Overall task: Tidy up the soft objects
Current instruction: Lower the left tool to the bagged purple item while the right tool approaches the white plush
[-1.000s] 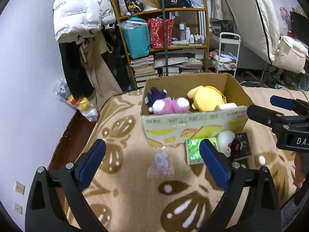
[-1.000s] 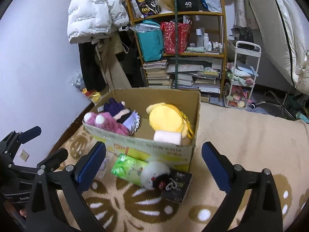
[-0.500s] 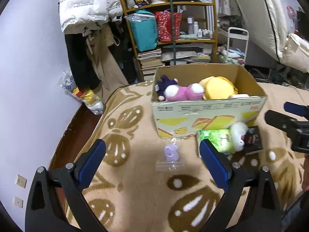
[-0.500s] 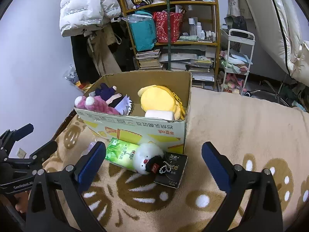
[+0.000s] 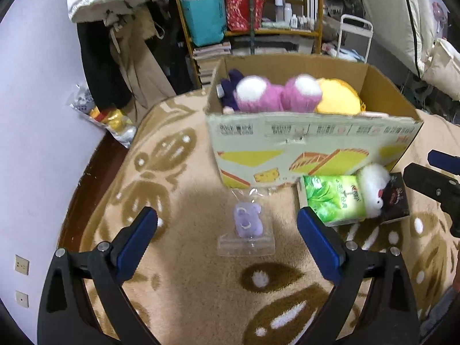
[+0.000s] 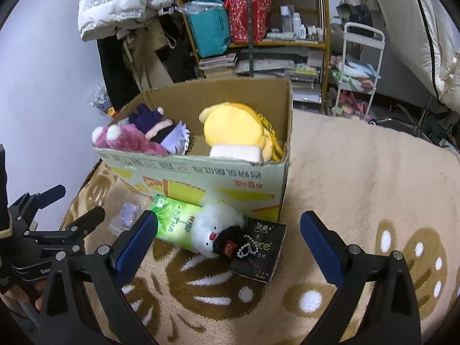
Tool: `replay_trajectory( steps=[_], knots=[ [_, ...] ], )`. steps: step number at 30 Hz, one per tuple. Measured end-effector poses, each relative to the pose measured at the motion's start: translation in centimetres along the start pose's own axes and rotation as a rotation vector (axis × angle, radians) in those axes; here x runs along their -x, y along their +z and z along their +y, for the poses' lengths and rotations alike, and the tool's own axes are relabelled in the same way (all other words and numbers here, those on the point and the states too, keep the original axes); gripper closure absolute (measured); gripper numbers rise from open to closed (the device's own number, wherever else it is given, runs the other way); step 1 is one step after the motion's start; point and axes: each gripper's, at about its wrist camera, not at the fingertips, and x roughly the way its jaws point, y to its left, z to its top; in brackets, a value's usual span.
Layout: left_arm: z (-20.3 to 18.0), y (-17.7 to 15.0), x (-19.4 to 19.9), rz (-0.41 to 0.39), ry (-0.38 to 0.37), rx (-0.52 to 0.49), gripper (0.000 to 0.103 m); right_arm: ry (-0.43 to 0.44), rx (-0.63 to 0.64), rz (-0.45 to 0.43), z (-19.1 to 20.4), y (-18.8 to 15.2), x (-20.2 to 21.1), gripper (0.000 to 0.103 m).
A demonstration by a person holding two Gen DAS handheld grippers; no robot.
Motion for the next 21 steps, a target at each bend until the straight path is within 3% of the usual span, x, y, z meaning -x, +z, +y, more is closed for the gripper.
replay_trajectory(
  steps=[7, 15, 16, 19, 21],
  knots=[
    [0.2, -1.0, -3.6, 0.075, -0.004, 0.037, 0.007, 0.012, -0.037, 0.068, -0.6, -0.3, -2.4, 0.000],
    [0.1, -1.9, -5.5, 0.100, 0.032, 0.040, 0.007, 0.013, -0.010, 0.127, -0.3, -0.8, -4.6, 0.000],
    [0.1, -2.1, -5.7, 0.104, 0.039, 0.044, 0.007, 0.007, -0.003, 0.130, -0.2, -0.9, -4.7, 0.001],
    [0.7, -2.4, -6.3, 0.113, 0.018, 0.087, 0.007, -0.013, 0.026, 0.122, 0.2, -1.1, -5.0, 0.020],
    [1.0, -2.5, -6.6, 0.118, -0.007, 0.107, 0.013, -0.019, 0.056, 0.119, 0.6, -1.2, -5.2, 0.022]
  ],
)
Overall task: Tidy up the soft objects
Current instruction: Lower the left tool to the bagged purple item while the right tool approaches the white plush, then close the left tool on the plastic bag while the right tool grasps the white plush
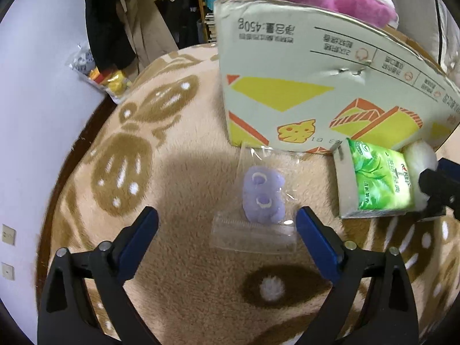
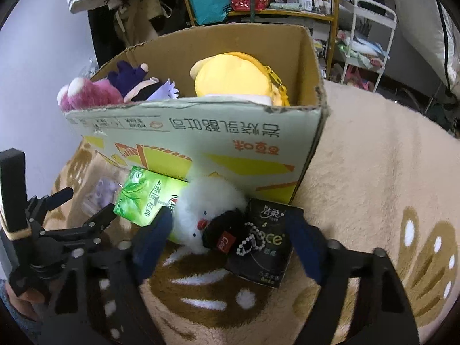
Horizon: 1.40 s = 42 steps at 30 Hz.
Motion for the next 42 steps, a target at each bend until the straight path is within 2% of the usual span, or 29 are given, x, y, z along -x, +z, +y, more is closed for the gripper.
replay_trajectory(
  steps=[2, 3, 5, 7, 14, 19, 27, 42],
  knots=[
    [0.1, 0.0, -0.2, 0.012, -0.041, 0.001, 0.026, -0.006, 0.026, -0.008, 0.3, -0.1, 0.0, 0.035],
    [0.0, 0.0, -0.2, 0.013, -0.056, 0.000, 0.029, -0.001, 0.035, 0.004, 0.5, -0.1, -0.3, 0.037],
    [-0.3, 0.0, 0.0, 0.012, -0.083, -0.012, 0.044, 0.011, 0.038, 0.012, 0.5, -0.2, -0.6, 0.048],
    [-0.7, -0.1, 0.2, 0.011, -0.107, -0.029, 0.054, 0.037, 0.030, 0.024, 0.5, -0.1, -0.9, 0.056],
    [-0.9, -0.1, 0.4, 0.011, -0.110, -0.022, 0.055, 0.082, 0.024, 0.075, 1.2, 0.0, -1.4, 0.066],
    [-1.2, -0.2, 0.6, 0.010, -0.097, -0.040, 0.055, 0.077, 0.058, 0.089, 2.3, -0.6, -1.9, 0.067],
    [-1.2, -0.1, 1.0, 0.013, -0.088, -0.031, 0.055, 0.085, 0.033, 0.077, 2.1, -0.4, -1.9, 0.067],
    [-0.7, 0.1, 2.1, -0.016, -0.116, -0.010, 0.074, 0.077, 0.035, 0.073, 1.7, -0.1, -1.2, 0.067]
  ],
)
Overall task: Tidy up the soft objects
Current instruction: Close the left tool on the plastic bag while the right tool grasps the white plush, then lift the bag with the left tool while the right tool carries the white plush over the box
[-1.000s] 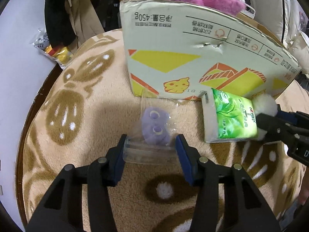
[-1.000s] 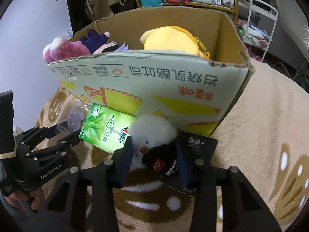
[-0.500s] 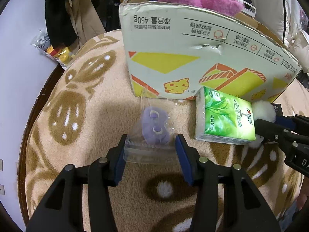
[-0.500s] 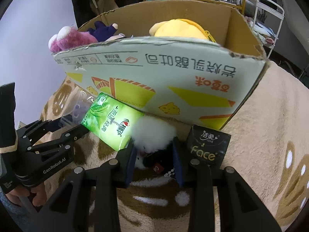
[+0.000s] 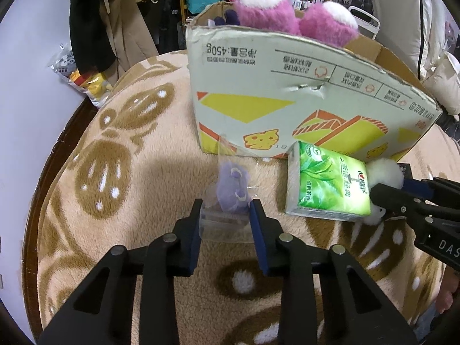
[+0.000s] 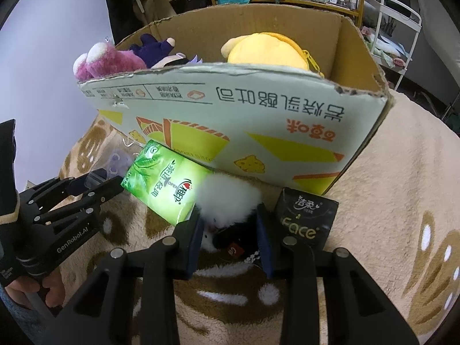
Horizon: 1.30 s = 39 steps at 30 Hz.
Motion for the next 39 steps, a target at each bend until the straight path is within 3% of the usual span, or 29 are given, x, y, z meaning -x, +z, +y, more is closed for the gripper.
replay_trajectory(
  steps=[5, 11, 29, 34, 39],
  knots=[
    [-0.8, 0.0, 0.7, -0.018, -0.037, -0.025, 0.090, -0.004, -0.007, -0.004, -0.1, -0.1, 0.0, 0.067],
    [-1.6, -0.2, 0.7, -0.022, -0.014, -0.048, 0.091, 0.001, -0.034, -0.007, -0.5, -0.1, 0.6, 0.068],
    [-2.8, -0.7, 4.7, -0.089, 0.013, -0.082, 0.092, -0.022, -0.030, -0.133, -0.4, -0.2, 5.4, 0.068],
    [-3.0, -0.3, 7.3, -0.164, 0.065, -0.075, 0.092, -0.009, -0.027, -0.192, -0.3, 0.0, 7.8, 0.069],
    [-3.0, 0.5, 11.2, -0.284, 0.039, -0.050, 0.092, 0.006, -0.030, -0.259, -0.2, 0.1, 10.5, 0.069]
  ],
)
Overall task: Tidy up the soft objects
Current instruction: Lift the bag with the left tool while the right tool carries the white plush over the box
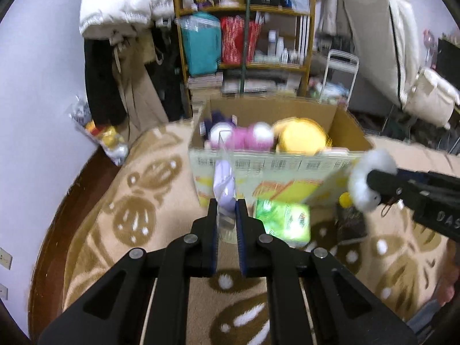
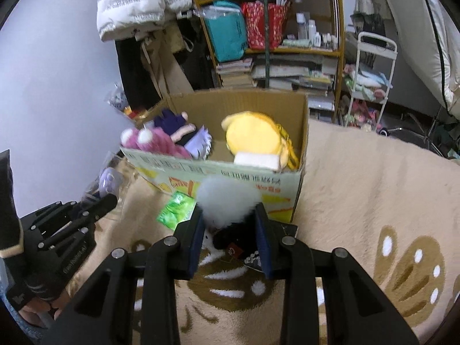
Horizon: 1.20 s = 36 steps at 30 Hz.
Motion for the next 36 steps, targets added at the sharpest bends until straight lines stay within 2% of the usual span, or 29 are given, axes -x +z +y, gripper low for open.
replay_trajectory(
  steps=[10, 15, 20, 27, 36],
  knots=[
    [-1.3, 4.2, 5.6, -0.156, -0.056, -0.039, 0.092, 0.015, 0.025, -0.195, 0.5, 2.5, 3.6, 0.068],
    [-2.2, 6.3, 5.8, -0.195, -0.057, -0.090, 0.092, 0.016, 0.039, -0.258, 0.8, 4.3, 4.7, 0.068],
    [-3.1, 8.1, 4.8, -0.221, -0.070, -0.111, 0.092, -0.001, 0.042, -0.286, 0.6, 5.3, 4.5, 0.068],
    [-4.5, 9.5, 1.9, -0.209, -0.095, -0.133, 0.092, -0.012, 0.027, -0.281, 0.3, 6.7, 2.3, 0.068],
    [-4.8, 8.8, -3.0, -0.098, -0.123, -0.103, 0.091, 0.014, -0.032, -0.192, -1.6, 6.2, -1.9, 0.068]
  ],
)
